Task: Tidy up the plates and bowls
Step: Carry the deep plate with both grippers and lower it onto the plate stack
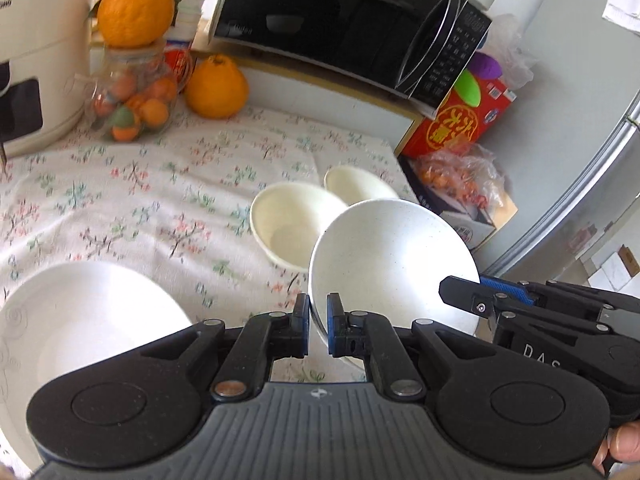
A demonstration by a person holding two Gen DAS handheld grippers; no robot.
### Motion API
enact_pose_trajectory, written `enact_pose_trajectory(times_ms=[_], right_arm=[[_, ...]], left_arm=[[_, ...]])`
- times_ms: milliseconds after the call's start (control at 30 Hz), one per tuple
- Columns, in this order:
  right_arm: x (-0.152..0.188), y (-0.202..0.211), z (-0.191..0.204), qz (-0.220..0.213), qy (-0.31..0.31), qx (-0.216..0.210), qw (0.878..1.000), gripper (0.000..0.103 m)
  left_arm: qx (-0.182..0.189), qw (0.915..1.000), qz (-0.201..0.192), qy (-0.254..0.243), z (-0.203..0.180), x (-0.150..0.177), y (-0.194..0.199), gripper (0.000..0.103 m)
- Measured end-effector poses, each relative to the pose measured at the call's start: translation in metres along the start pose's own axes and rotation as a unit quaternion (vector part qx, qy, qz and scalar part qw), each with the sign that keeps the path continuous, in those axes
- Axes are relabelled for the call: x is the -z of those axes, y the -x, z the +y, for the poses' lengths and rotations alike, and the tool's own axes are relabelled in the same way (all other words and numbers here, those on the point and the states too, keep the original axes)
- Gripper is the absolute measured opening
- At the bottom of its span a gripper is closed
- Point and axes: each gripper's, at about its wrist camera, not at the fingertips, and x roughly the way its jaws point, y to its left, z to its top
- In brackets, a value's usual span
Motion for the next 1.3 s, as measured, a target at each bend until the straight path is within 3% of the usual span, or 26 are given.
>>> enact_pose_trajectory(times_ms=[167, 333, 533, 1300], right_arm=[[0.018, -0.021, 0.006, 0.053, 0.008, 0.008, 0.999, 0.015], [0.027, -0.029, 0.004, 0.079, -0.002, 0.0, 0.997, 0.015], [0.032, -0.042, 0.006, 0.106, -0.003, -0.002, 0.994, 0.015], [0.028, -0.044, 0.007, 0.094, 0.004, 0.012, 0.996, 0.017]], left_arm=[[-0.006, 0.9992, 0.036, -0.015, 0.0, 0.016, -0.015, 0.009], [-0.019, 0.9976, 0.061, -0.028, 0.003, 0.028, -0.025, 0.009], [-0.035, 0.9971, 0.055, -0.038, 0.007, 0.025, -0.027, 0.009], [-0.047, 0.9968, 0.054, -0.035, 0.011, 0.021, -0.033, 0.01]])
